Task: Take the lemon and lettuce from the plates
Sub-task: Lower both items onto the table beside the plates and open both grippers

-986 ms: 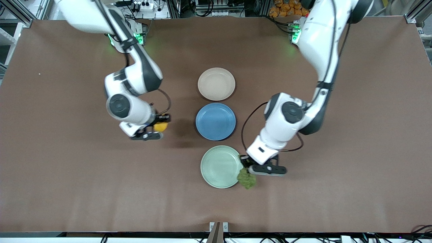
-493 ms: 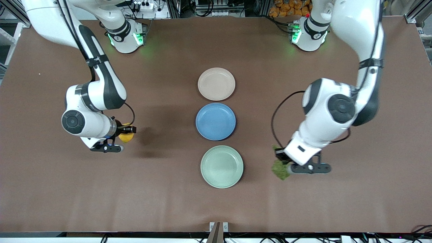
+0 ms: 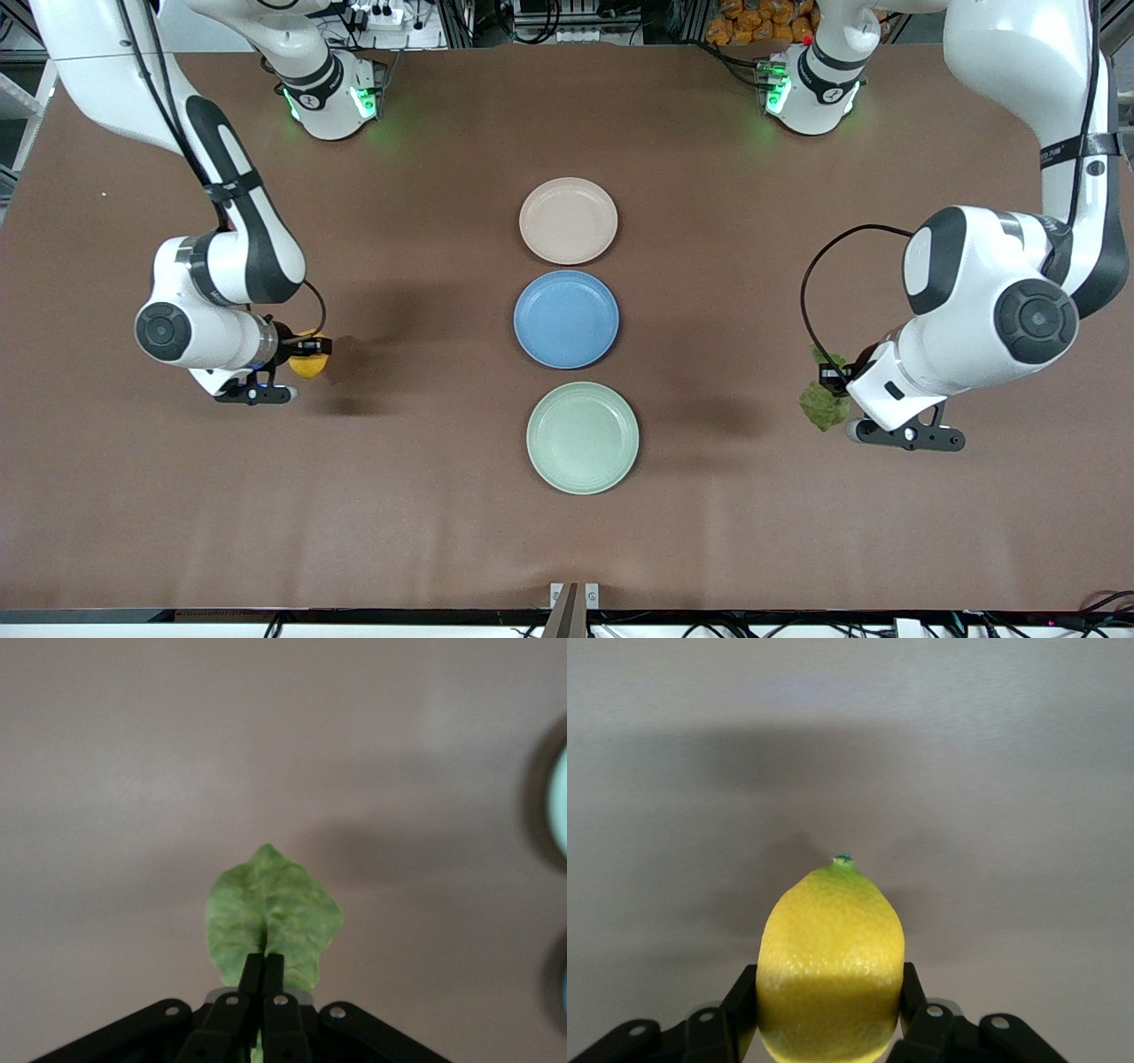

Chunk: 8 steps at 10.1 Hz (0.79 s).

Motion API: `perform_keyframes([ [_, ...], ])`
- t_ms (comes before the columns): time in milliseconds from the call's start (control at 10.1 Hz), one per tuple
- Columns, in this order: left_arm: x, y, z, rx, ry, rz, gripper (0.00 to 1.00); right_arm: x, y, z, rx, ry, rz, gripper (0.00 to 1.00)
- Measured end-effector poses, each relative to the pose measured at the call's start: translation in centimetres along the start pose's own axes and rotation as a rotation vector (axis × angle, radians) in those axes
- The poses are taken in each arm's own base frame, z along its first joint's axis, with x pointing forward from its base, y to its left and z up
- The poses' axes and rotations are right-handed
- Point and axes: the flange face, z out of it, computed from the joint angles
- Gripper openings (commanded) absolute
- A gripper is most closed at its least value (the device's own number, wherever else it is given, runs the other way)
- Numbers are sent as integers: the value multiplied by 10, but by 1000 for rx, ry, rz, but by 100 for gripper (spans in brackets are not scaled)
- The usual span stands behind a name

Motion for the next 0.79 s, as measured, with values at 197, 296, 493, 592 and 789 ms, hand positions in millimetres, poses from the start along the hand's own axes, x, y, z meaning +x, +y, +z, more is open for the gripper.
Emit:
perform_keyframes([
  [197, -5, -15, 53, 16, -53, 0, 0, 0, 11, 4, 4, -8, 3, 0],
  [296, -10, -28, 83, 16, -62, -6, 0, -1, 10, 8, 4, -16, 2, 0],
  [493, -26, -47, 127, 13, -93, -13, 0, -1, 9, 13, 4, -24, 0, 39],
  [592, -32, -48, 138, 12, -107, -12, 0, -2, 8, 17, 4, -30, 0, 78],
  [789, -40, -44, 149, 10, -107, -7, 64, -1, 8, 21, 5, -36, -2, 100],
])
